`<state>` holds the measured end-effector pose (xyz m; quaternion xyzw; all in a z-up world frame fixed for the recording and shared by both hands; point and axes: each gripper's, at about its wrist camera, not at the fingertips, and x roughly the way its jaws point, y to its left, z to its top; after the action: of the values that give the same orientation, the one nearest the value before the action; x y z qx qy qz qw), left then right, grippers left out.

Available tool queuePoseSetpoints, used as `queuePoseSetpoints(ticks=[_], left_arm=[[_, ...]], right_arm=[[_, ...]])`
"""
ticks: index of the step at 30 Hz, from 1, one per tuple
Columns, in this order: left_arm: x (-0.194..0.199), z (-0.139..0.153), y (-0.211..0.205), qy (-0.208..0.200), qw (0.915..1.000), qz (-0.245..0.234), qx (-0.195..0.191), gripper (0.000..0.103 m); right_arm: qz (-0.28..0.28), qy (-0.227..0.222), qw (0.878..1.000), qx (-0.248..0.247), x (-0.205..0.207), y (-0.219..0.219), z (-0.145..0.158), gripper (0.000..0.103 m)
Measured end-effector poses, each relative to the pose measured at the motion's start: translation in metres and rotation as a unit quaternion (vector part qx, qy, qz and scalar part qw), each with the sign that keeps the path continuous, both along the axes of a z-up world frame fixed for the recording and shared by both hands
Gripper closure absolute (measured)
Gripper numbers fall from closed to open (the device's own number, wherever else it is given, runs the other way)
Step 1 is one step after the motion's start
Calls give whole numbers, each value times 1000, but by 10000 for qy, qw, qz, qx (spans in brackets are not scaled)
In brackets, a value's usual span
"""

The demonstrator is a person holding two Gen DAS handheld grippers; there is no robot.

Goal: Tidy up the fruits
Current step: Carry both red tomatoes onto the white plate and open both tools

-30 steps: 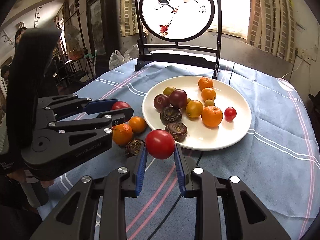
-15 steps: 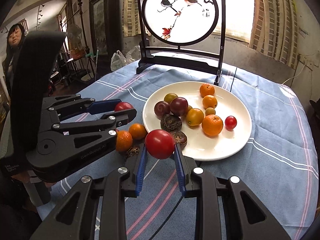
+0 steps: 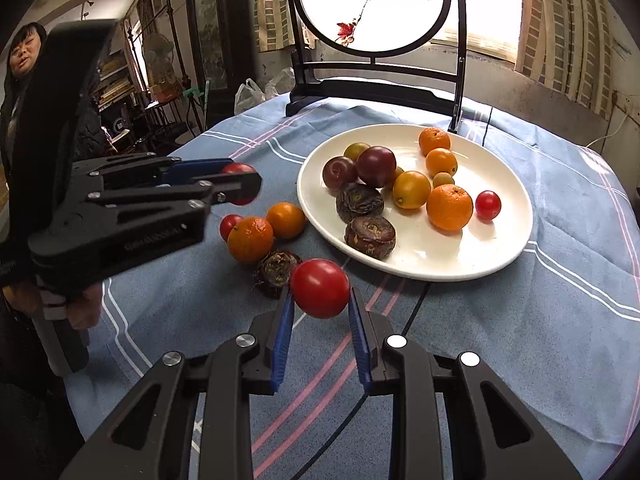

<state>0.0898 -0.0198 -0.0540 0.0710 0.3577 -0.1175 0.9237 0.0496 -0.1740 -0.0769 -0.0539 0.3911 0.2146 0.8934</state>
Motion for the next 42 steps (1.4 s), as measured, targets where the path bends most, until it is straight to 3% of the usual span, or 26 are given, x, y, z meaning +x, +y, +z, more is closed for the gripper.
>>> queuePoseSetpoints(ticks=[8, 25, 33, 38, 42], left_arm=[[-21, -12, 49, 149, 9994, 254, 182, 74], [-13, -8, 12, 115, 9992, -276, 260, 73], [30, 27, -23, -275, 9978, -460, 396, 73], [78, 34, -42, -42, 9989, -396, 262, 73], [110, 29, -58, 64, 9990, -261, 364, 73]], right_arm=[[97, 317, 9994, -137, -13, -5, -22, 75], [202, 360, 9991, -18, -12, -3, -19, 75], [-162, -167, 9997, -6, 13, -26, 18, 74], [-509, -392, 9979, -78, 50, -42, 33, 73], [-746, -388, 9963, -155, 84, -50, 32, 73]])
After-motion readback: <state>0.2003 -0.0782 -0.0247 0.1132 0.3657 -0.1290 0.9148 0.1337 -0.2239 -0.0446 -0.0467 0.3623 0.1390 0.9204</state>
